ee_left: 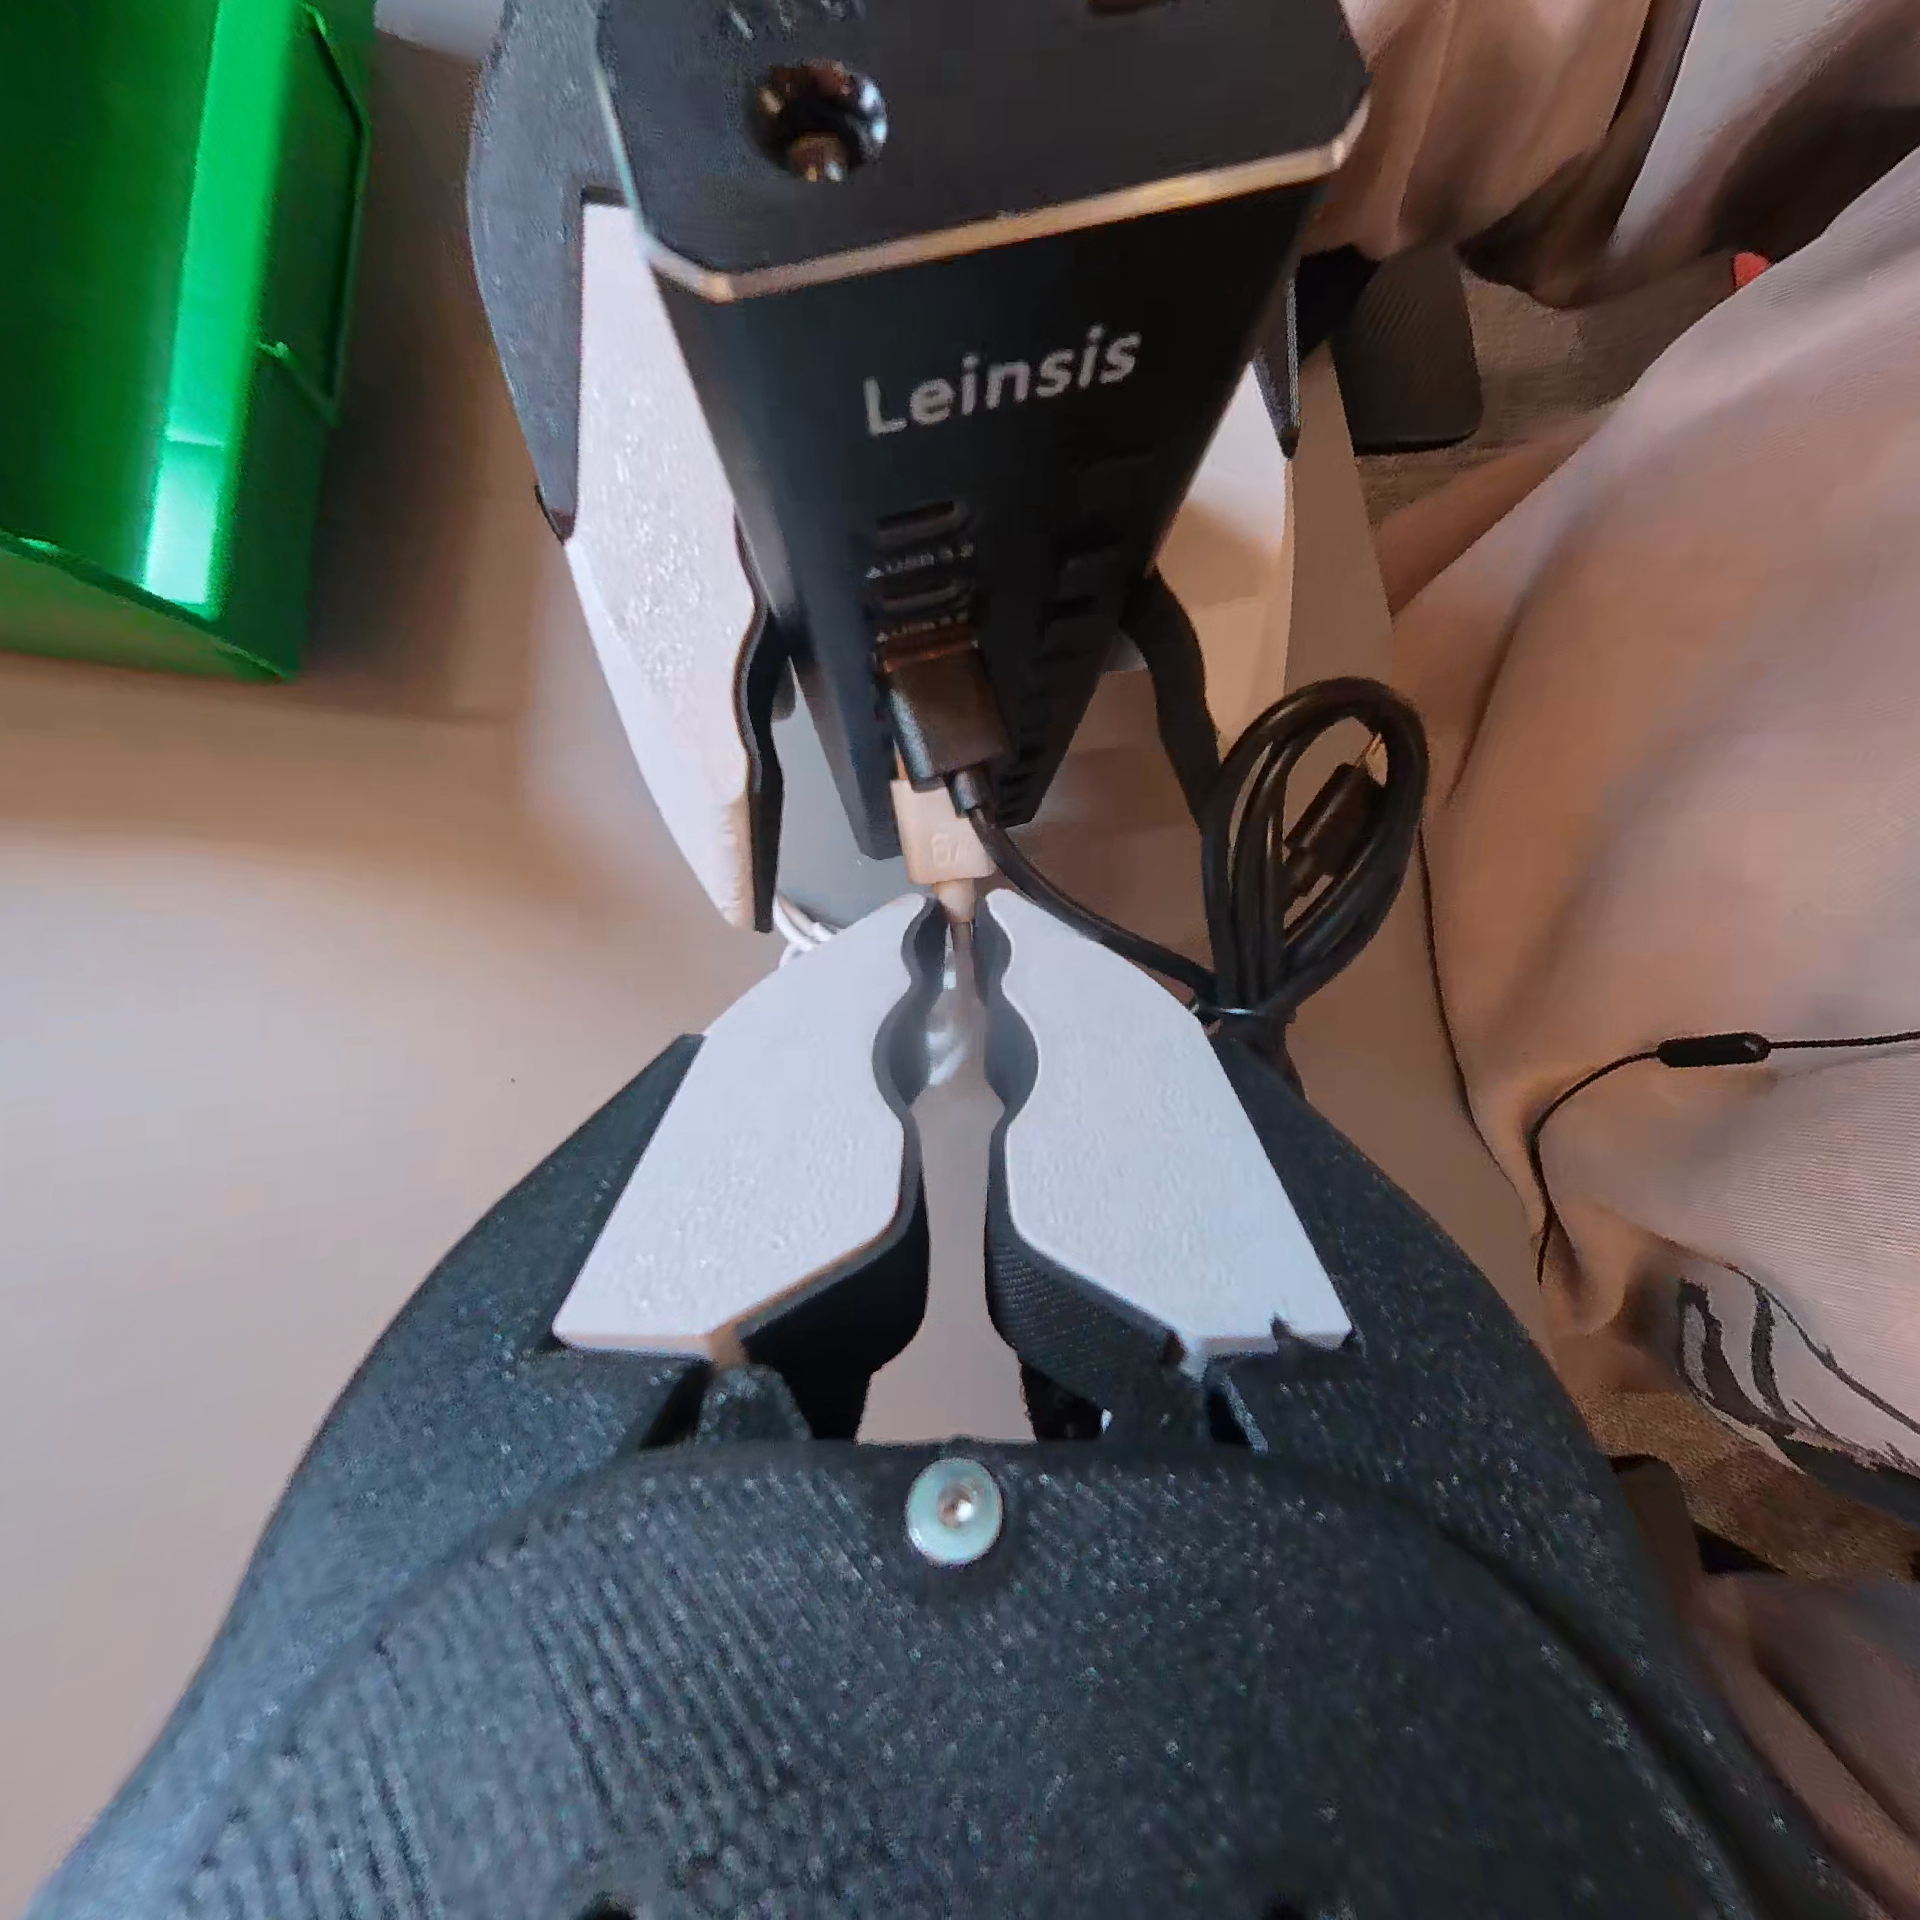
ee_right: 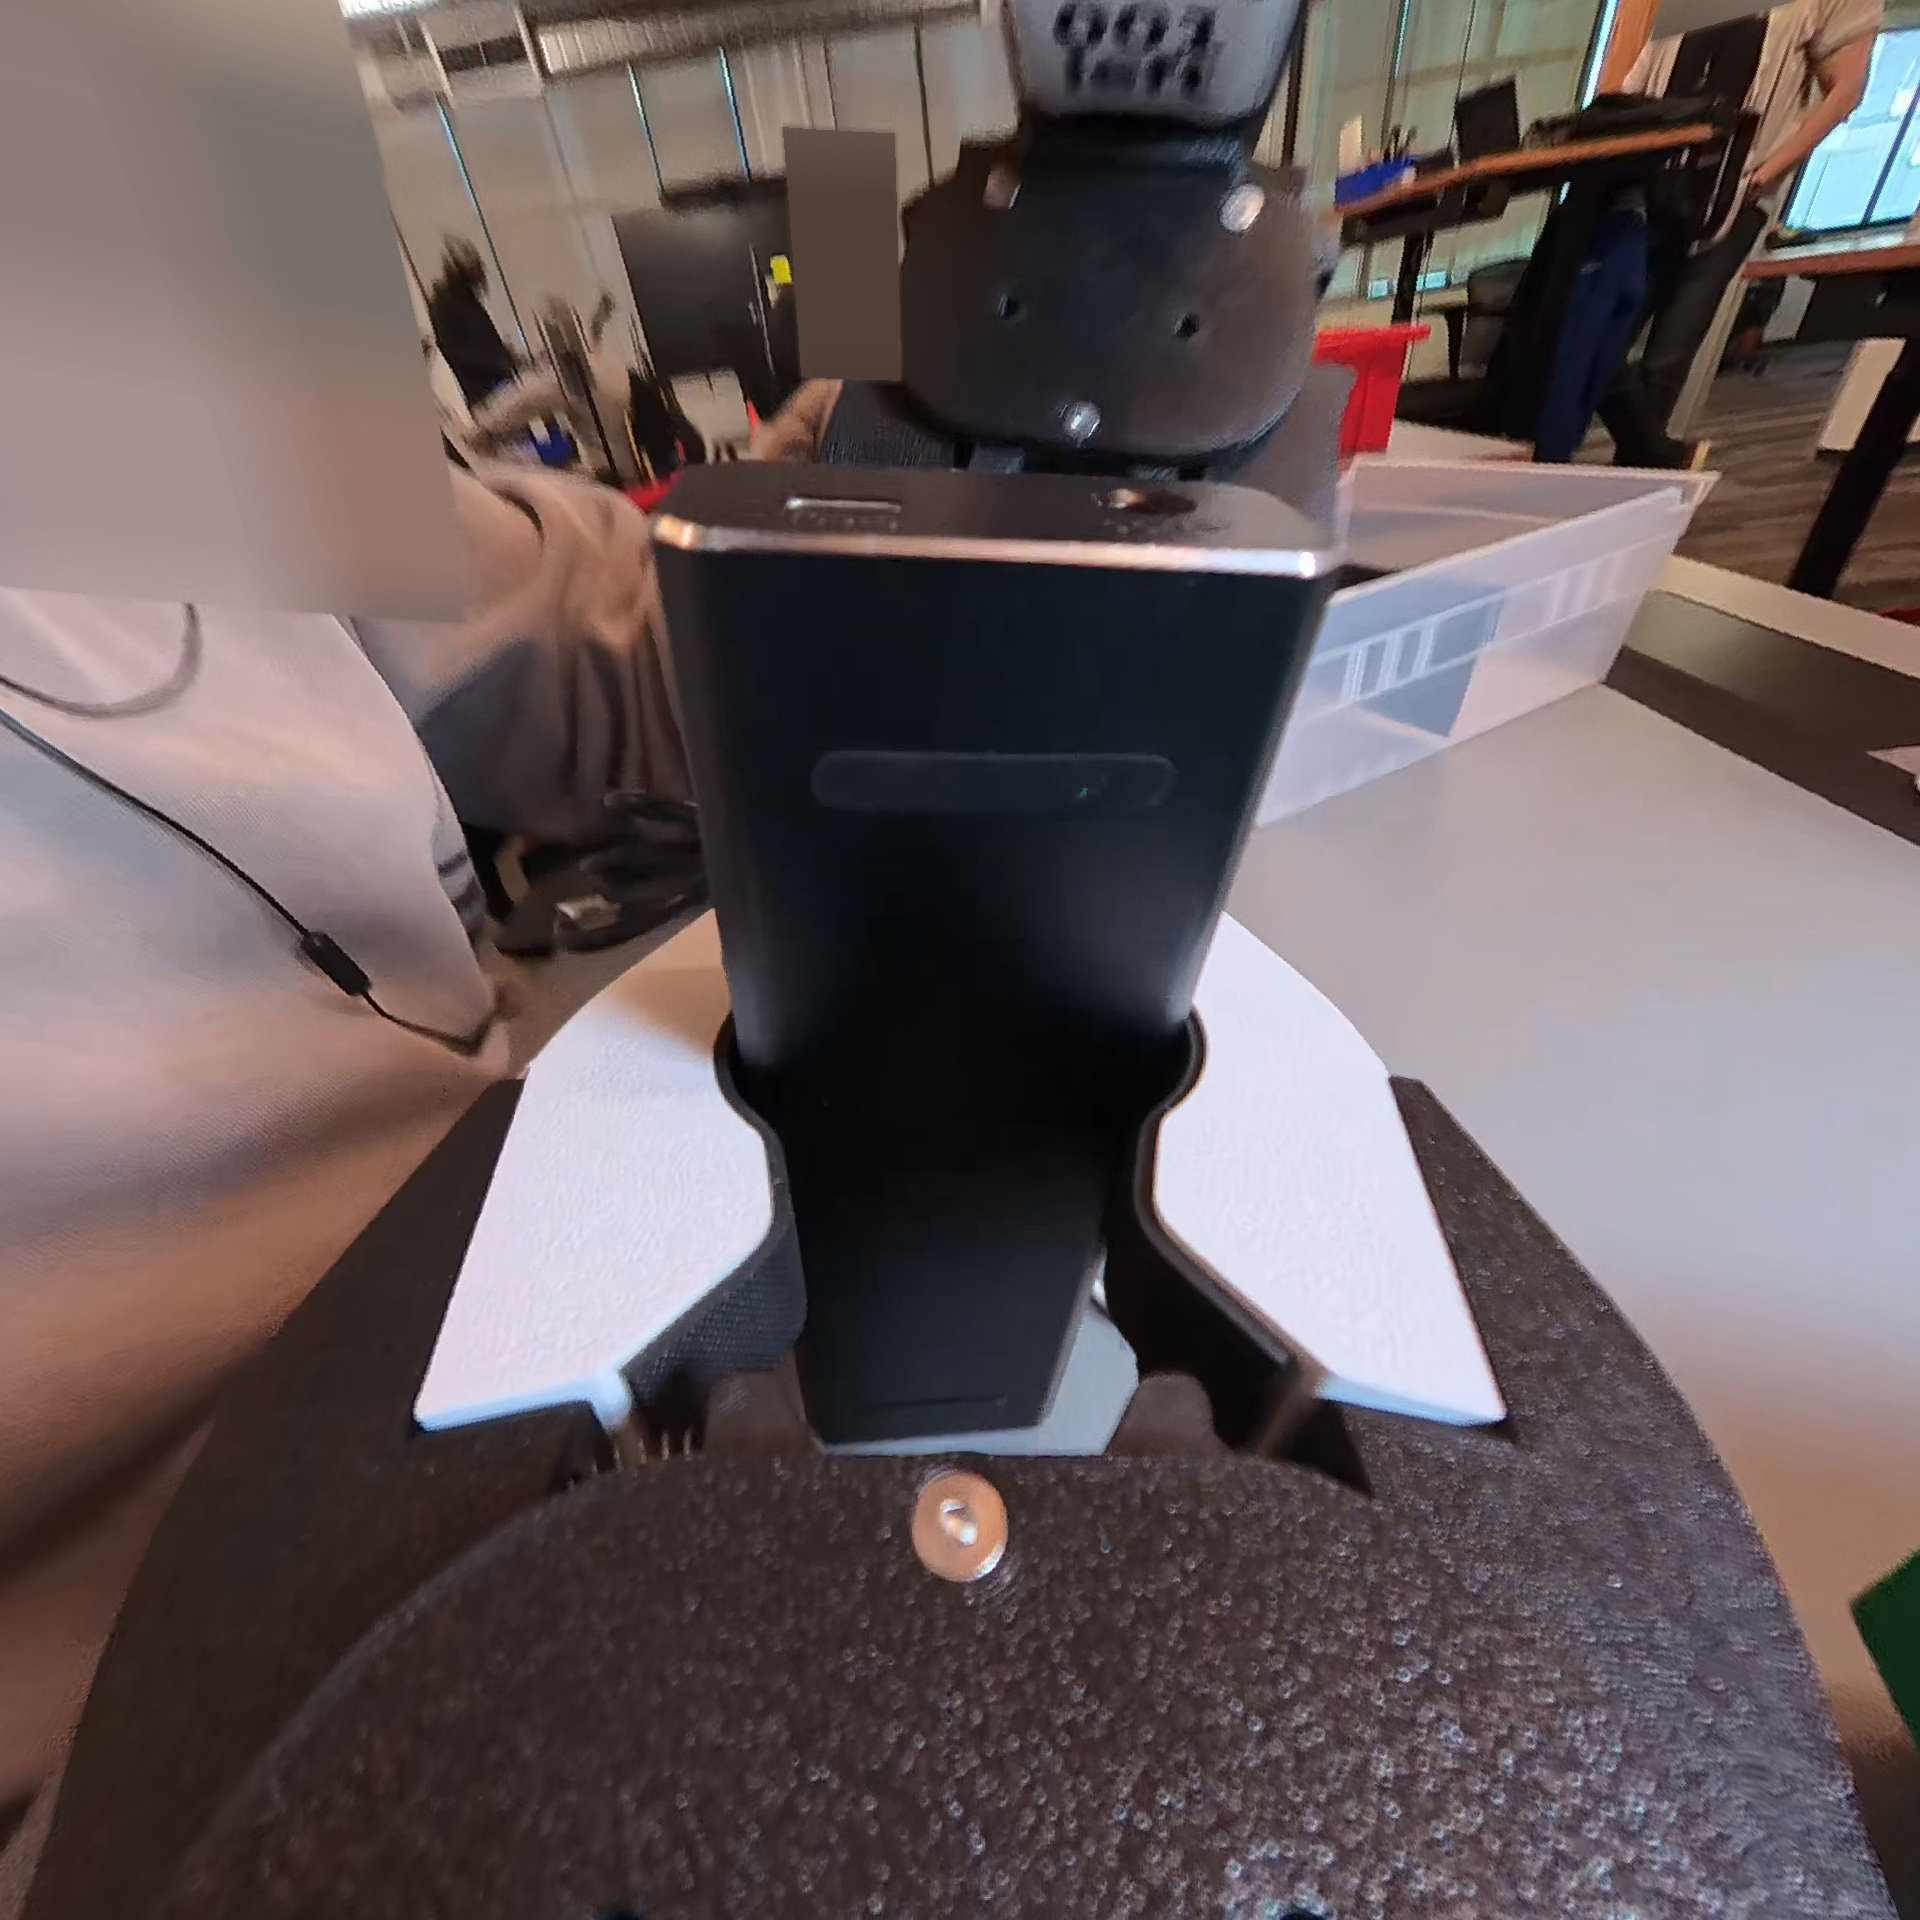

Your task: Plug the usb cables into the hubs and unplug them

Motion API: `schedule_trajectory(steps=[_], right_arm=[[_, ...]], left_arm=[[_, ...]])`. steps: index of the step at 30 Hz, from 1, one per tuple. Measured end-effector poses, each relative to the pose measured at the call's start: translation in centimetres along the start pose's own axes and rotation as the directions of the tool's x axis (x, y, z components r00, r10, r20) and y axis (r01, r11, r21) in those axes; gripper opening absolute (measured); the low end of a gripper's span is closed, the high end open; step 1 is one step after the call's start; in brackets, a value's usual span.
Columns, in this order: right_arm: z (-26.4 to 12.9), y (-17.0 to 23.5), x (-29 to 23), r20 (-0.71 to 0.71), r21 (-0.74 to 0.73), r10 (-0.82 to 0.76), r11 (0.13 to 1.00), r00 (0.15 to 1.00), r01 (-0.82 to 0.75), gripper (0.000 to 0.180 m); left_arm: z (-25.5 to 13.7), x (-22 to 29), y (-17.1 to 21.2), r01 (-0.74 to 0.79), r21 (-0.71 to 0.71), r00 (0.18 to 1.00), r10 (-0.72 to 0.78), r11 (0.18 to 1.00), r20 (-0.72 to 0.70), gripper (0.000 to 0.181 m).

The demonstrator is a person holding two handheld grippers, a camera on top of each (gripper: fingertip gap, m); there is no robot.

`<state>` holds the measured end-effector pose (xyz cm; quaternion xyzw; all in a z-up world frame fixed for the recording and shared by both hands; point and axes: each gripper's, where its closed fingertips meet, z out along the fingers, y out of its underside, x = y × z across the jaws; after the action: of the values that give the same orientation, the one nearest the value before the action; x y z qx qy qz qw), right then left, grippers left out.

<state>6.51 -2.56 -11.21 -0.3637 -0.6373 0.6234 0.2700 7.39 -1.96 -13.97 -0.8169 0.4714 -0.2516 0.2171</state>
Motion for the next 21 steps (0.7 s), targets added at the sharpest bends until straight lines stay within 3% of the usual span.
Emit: schedule_trajectory(steps=[12,17,21], right_arm=[[1.8,2.8,0.0,-0.050,-0.309,-0.115,0.947,0.992,0.094,0.072],[2.3,3.0,0.1,-0.066,-0.392,-0.155,0.913,0.986,0.118,0.072],[2.4,2.5,0.1,-0.061,-0.373,-0.157,0.920,0.986,0.123,0.072]], left_arm=[[-0.5,-0.1,2.9,-0.078,-0.321,0.972,0.144,0.944,0.187,0.006],[-1.0,0.5,3.1,-0.100,-0.275,0.978,0.145,0.956,0.149,0.006],[-1.0,0.5,3.1,-0.084,-0.256,0.980,0.127,0.963,0.155,0.006]])
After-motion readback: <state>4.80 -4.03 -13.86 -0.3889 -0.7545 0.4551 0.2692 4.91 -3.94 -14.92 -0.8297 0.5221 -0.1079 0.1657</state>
